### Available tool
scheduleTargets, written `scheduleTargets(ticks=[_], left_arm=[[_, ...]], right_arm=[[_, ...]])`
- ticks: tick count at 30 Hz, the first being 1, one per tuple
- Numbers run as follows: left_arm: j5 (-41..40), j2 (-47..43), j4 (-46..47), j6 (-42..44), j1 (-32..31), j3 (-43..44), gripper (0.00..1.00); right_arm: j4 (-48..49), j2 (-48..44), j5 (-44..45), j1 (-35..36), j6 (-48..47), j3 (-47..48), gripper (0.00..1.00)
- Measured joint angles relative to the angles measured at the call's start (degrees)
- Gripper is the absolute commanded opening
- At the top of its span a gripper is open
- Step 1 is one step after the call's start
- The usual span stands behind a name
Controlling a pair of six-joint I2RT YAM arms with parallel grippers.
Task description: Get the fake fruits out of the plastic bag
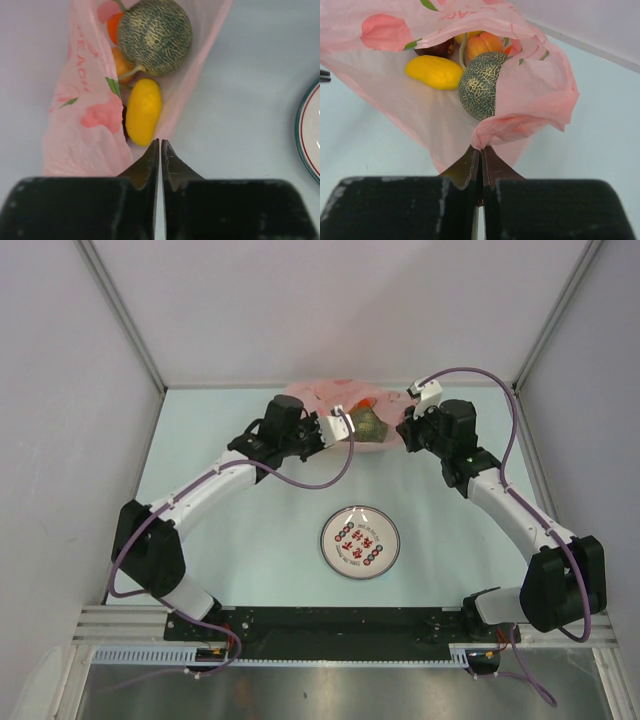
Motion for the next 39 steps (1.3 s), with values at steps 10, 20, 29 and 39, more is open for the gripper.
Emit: scheduleTargets(ticks=[10, 20, 29, 39], left_arm=[[-1.79, -5.09, 1.99, -5.16, 1.86, 0.72, 0.61], [-1.86, -7.39, -2.03, -6.43, 2.58, 0.68, 0.59], [1.79, -2.84, -11.63, -5.51, 2.58, 4.81, 0.59], [2.38, 2.4, -13.0, -6.38, 2.86, 7.89, 0.0]], right_arm=[[0.55, 0.0, -0.02, -0.57, 0.02, -0.02, 0.05], [1.09, 0.0, -0.04, -1.09, 1.11, -1.73, 0.06], [1.2, -0.44, -0.07, -1.44, 1.31, -2.12, 0.07], [2.12, -0.7, -0.17, -1.66, 1.46, -2.8, 0.0]])
